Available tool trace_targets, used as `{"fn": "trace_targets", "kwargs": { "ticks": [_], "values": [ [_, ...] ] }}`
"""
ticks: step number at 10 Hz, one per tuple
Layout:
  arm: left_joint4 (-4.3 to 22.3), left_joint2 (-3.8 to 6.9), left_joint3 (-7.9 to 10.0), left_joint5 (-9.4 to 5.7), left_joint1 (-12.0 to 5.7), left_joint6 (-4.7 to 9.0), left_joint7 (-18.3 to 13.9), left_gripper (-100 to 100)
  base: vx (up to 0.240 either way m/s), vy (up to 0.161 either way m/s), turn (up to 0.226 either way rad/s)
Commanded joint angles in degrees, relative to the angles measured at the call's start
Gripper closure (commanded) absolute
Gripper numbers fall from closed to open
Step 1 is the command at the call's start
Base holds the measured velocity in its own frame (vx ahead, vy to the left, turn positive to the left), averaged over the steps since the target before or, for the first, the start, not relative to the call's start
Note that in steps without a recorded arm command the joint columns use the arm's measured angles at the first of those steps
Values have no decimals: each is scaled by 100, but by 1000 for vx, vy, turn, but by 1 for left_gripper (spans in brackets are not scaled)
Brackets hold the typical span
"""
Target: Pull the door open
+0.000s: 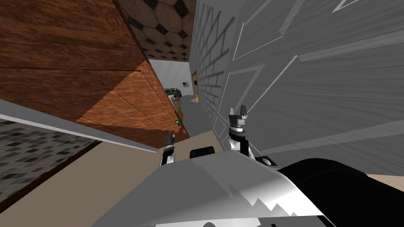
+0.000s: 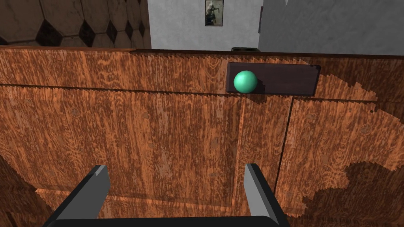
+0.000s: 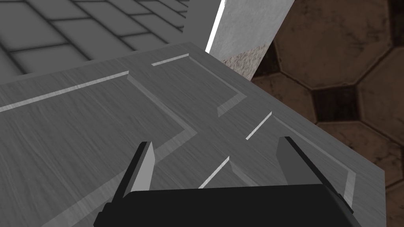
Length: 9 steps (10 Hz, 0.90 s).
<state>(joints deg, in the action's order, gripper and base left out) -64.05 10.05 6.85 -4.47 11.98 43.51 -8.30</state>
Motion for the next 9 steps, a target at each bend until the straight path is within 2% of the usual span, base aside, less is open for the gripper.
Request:
{"fn": "trace_targets", "kwargs": {
  "ticks": [1, 2, 5, 9],
  "values": [
    [249, 7, 15, 11, -43, 37, -19, -100, 111, 17, -61],
    [332, 11, 20, 14, -63, 47, -24, -100, 126, 12, -50],
    [796, 36, 49, 32, -170, 99, -54, -100, 141, 35, -55],
    [1158, 62, 71, 46, -254, 137, -77, -100, 92, 23, -33]
  ]
}}
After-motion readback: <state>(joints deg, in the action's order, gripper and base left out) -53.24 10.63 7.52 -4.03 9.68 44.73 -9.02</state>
